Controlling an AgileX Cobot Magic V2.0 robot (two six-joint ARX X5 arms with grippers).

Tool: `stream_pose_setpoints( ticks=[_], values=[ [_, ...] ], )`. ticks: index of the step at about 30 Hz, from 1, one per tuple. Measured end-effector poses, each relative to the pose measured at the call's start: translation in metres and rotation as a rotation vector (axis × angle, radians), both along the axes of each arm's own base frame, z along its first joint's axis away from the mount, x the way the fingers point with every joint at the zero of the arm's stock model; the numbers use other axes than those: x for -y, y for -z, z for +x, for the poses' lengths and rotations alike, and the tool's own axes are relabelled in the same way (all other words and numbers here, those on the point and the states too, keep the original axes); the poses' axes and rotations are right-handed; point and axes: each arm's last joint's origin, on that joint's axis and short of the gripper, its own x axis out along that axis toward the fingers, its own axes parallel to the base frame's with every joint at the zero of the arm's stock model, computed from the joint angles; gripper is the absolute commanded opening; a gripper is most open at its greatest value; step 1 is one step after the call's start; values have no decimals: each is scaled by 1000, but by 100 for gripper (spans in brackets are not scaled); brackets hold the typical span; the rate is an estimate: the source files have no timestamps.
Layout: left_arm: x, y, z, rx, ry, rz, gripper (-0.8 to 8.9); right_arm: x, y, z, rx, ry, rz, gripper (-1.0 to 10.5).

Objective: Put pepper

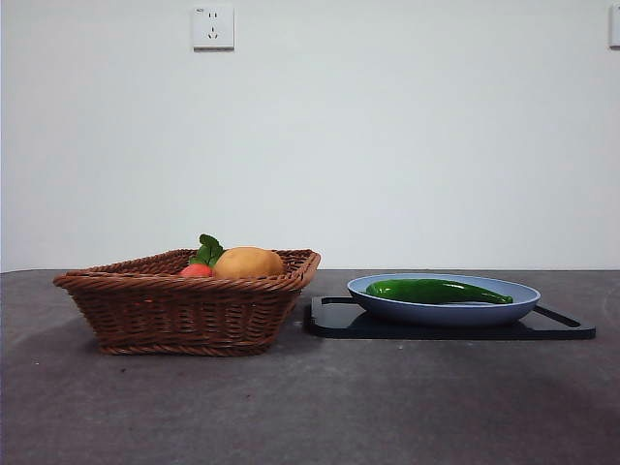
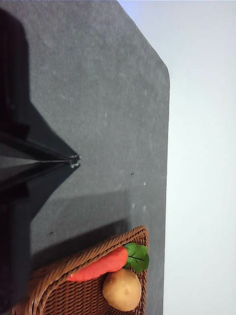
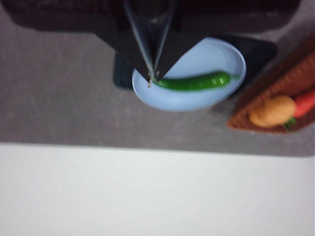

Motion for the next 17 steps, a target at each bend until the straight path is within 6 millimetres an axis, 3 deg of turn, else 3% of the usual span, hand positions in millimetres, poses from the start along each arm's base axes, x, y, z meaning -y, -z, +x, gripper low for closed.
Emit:
stream_pose_setpoints(
  ticks=[7,17],
  values=[
    [0,0,0,0,0,0,8,0,37,1,-40,7,16,12],
    [0,0,0,0,0,0,8,0,51,-1,-104,9,22,12]
  ],
)
